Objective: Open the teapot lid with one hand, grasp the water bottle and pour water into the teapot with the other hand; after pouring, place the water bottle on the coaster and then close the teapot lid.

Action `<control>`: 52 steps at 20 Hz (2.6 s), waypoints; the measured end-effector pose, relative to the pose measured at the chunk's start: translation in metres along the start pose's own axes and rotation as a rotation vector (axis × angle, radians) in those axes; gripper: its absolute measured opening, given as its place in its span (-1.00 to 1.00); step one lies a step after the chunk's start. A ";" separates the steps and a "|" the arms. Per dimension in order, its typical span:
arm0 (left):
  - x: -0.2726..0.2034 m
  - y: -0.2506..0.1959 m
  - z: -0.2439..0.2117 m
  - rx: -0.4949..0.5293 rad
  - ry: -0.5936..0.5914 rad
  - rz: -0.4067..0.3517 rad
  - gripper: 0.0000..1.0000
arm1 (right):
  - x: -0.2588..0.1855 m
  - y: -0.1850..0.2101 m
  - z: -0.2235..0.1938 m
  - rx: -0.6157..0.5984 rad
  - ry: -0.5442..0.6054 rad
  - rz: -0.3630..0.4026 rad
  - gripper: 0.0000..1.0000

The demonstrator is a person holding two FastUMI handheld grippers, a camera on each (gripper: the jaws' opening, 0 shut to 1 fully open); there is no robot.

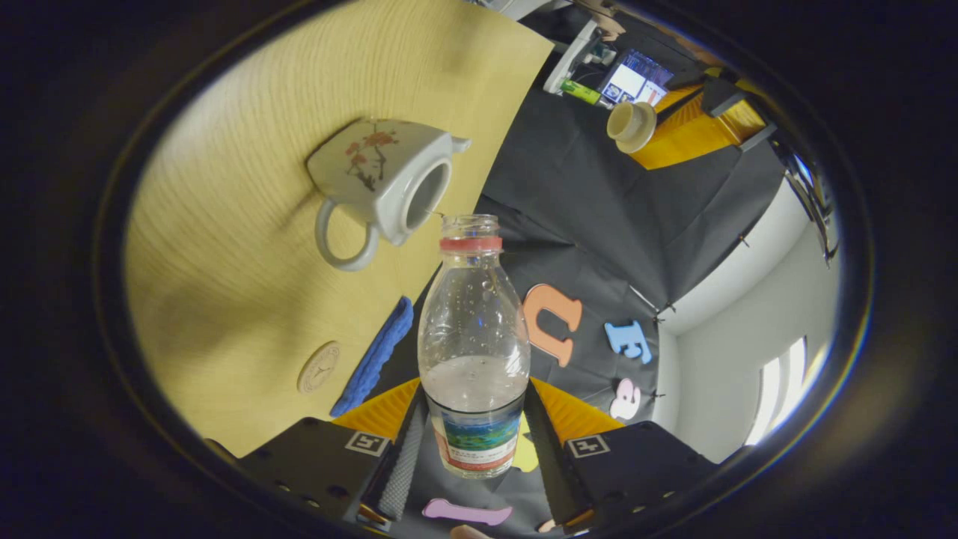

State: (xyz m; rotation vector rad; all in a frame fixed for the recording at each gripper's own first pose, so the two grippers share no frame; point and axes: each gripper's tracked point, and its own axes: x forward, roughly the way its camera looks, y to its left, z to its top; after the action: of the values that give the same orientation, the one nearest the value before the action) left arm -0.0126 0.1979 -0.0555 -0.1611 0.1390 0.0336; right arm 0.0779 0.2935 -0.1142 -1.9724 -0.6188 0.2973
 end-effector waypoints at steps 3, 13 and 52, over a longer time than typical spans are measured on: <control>-0.002 0.001 0.001 -0.004 -0.003 0.002 -0.94 | 0.023 0.001 -0.019 0.165 0.040 0.089 0.42; -0.002 0.000 0.000 -0.009 -0.002 0.005 -0.94 | -0.011 0.039 -0.009 0.964 0.115 0.229 0.48; 0.012 -0.001 -0.020 -0.001 0.040 0.015 -0.94 | 0.098 0.077 -0.104 2.056 0.328 0.249 0.90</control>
State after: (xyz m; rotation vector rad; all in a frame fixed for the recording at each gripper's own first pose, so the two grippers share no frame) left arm -0.0034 0.1943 -0.0766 -0.1615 0.1802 0.0452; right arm 0.2300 0.2398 -0.1286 -0.0472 0.2610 0.4455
